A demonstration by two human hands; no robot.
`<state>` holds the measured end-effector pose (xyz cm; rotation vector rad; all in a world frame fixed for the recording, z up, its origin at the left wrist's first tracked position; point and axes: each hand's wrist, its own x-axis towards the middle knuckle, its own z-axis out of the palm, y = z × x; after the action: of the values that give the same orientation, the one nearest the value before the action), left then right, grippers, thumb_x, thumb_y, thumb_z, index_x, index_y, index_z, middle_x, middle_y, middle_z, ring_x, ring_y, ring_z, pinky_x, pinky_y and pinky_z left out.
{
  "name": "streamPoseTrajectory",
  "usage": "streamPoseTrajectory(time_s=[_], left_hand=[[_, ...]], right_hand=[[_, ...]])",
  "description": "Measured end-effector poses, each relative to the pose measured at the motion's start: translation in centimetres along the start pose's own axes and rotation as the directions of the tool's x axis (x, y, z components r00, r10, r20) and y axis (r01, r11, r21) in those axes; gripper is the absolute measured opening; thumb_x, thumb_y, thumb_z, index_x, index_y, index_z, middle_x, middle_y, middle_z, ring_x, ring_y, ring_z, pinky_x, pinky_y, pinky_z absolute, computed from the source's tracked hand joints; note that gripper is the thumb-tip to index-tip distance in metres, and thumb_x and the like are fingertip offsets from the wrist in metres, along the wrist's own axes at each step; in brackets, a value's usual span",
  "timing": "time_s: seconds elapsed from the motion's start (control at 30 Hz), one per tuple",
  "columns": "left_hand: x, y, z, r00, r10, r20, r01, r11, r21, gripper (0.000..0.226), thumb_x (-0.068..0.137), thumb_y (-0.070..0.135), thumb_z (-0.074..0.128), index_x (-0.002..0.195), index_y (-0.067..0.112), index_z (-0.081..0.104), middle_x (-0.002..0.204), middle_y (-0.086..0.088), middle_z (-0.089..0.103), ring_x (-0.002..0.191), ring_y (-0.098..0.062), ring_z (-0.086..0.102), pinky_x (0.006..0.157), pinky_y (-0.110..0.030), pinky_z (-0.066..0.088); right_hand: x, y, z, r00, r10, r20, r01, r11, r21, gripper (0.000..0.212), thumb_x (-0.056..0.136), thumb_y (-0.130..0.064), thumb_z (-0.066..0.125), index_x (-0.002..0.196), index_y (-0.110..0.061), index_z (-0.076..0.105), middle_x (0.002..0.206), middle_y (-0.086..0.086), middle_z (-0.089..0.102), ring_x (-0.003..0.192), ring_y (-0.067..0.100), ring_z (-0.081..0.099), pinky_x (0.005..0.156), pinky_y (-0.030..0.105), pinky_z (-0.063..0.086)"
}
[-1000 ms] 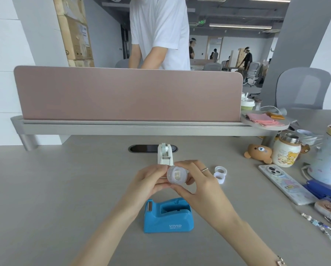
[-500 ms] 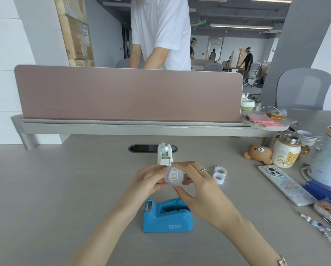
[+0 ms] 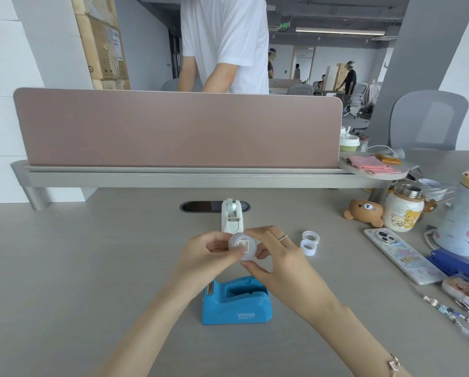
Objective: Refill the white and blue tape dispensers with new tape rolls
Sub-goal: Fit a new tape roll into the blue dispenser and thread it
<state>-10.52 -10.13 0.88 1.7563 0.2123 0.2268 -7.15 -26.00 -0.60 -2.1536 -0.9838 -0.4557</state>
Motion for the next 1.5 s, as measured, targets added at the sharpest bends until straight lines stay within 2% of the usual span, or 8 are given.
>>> streamPoseTrajectory(time_s=[0.2,0.47,0.63,0.9,1.03,1.17,1.27,1.5], left_hand=[[0.3,-0.2,-0.4,0.999,0.018,-0.030,-0.016,0.997,0.071,0.008,0.069,0.028,0.080,0.076,0.029,0.075,0.078,0.010,0.076,0.079,-0.004,0.071,0.077,-0.023,0.053],[0.0,0.5,-0.9,0.999,0.024,0.034,-0.026,0.998,0.062,0.009,0.071,0.025,0.081,0.073,0.031,0.075,0.075,0.015,0.076,0.073,0.005,0.069,0.060,-0.005,0.049],[-0.1,0.6,-1.1,0.993,0.062,0.099,-0.063,0.998,0.011,0.009,0.073,0.020,0.079,0.078,0.027,0.075,0.081,0.010,0.078,0.079,-0.002,0.072,0.066,-0.010,0.052],[-0.1,0.5,-1.9,0.982,0.098,0.163,-0.083,0.992,-0.096,0.025,0.071,0.028,0.075,0.094,0.019,0.075,0.091,0.000,0.078,0.088,-0.017,0.074,0.081,-0.023,0.057],[-0.3,0.6,-2.2,0.963,0.143,0.230,-0.151,0.988,0.020,0.020,0.076,0.022,0.076,0.096,0.021,0.075,0.095,0.003,0.077,0.092,-0.011,0.072,0.085,-0.024,0.055],[-0.2,0.9,-2.5,0.954,0.183,0.237,-0.207,0.975,0.080,0.018,0.074,0.016,0.078,0.090,0.023,0.074,0.090,0.005,0.078,0.087,-0.009,0.073,0.079,-0.019,0.054],[0.0,1.2,-2.6,0.949,0.199,0.245,-0.228,0.969,0.096,0.024,0.074,0.017,0.079,0.095,0.025,0.072,0.091,0.006,0.077,0.088,-0.008,0.072,0.080,-0.019,0.054],[-0.1,1.4,-2.2,0.951,0.196,0.237,-0.203,0.979,0.002,0.022,0.075,0.019,0.077,0.092,0.031,0.070,0.094,0.007,0.075,0.090,-0.008,0.072,0.085,-0.024,0.053]], right_hand=[[0.0,-0.1,-0.1,1.000,-0.004,0.000,0.004,0.999,-0.032,0.038,0.085,-0.023,0.068,0.121,-0.023,0.056,0.112,-0.011,0.056,0.082,-0.001,0.053,0.077,0.019,0.051],[0.0,-0.1,-0.1,1.000,-0.010,0.014,0.011,0.998,-0.056,0.038,0.086,-0.025,0.066,0.122,-0.024,0.056,0.113,-0.012,0.055,0.082,0.001,0.055,0.072,0.024,0.054],[0.0,-0.1,-0.3,0.999,-0.036,-0.003,0.036,0.997,-0.065,0.037,0.086,-0.027,0.064,0.121,-0.023,0.054,0.115,-0.014,0.051,0.084,-0.006,0.049,0.067,0.028,0.055],[0.3,0.4,-1.1,0.999,-0.023,0.045,0.021,0.998,0.057,0.058,0.082,-0.019,0.072,0.132,-0.034,0.046,0.114,-0.031,0.041,0.091,-0.004,0.050,0.081,0.006,0.041],[0.3,0.4,-1.4,0.991,-0.084,0.103,0.080,0.996,0.040,0.065,0.084,-0.017,0.069,0.139,-0.036,0.039,0.128,-0.026,0.044,0.105,-0.013,0.045,0.086,0.002,0.035],[0.2,0.5,-1.6,0.977,-0.137,0.163,0.133,0.990,0.037,0.061,0.083,-0.016,0.067,0.137,-0.034,0.044,0.131,-0.014,0.048,0.123,0.001,0.045,0.098,0.018,0.042],[0.2,0.6,-1.6,0.982,-0.173,0.070,0.176,0.984,-0.037,0.047,0.086,-0.022,0.067,0.129,-0.032,0.053,0.122,-0.011,0.055,0.113,0.005,0.053,0.089,0.030,0.050],[0.2,0.4,-1.5,0.992,-0.094,-0.082,0.096,0.995,0.017,0.041,0.078,-0.028,0.075,0.115,-0.027,0.056,0.107,-0.013,0.060,0.090,-0.007,0.050,0.080,0.005,0.039]])
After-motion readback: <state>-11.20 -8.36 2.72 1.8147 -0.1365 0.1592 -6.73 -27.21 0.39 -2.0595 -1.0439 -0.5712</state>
